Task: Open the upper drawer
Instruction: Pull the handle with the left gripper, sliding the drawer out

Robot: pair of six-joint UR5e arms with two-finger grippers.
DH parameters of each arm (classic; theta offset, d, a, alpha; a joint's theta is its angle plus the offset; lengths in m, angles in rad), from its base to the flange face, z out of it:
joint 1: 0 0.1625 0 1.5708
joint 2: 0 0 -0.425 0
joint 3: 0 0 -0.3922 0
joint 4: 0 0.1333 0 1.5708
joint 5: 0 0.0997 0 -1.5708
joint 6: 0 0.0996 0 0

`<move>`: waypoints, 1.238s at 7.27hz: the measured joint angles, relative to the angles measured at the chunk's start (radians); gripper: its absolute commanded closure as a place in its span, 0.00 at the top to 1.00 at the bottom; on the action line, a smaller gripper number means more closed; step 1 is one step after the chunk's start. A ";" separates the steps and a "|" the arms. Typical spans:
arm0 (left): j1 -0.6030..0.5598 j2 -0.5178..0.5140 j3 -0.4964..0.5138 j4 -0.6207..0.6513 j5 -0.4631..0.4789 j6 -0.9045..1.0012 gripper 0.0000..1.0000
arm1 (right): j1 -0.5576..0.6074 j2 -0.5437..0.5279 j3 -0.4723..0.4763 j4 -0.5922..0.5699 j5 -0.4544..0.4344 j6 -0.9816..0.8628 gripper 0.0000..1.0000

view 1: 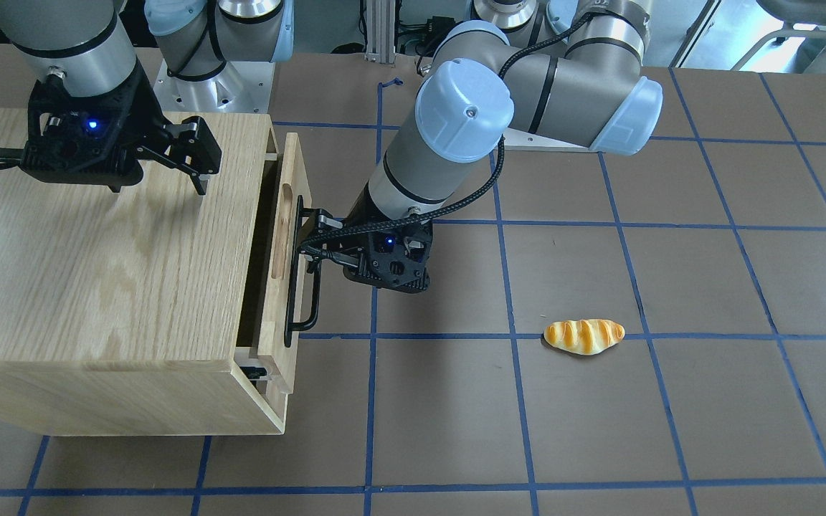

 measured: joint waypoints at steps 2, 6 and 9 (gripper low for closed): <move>0.030 0.005 0.000 -0.023 0.004 0.041 1.00 | 0.000 0.000 0.000 0.000 0.000 -0.001 1.00; 0.070 0.018 0.000 -0.067 0.034 0.086 1.00 | 0.000 0.000 0.000 0.000 0.000 0.000 1.00; 0.092 0.026 -0.001 -0.098 0.052 0.119 1.00 | 0.000 0.000 0.000 0.000 0.000 0.000 1.00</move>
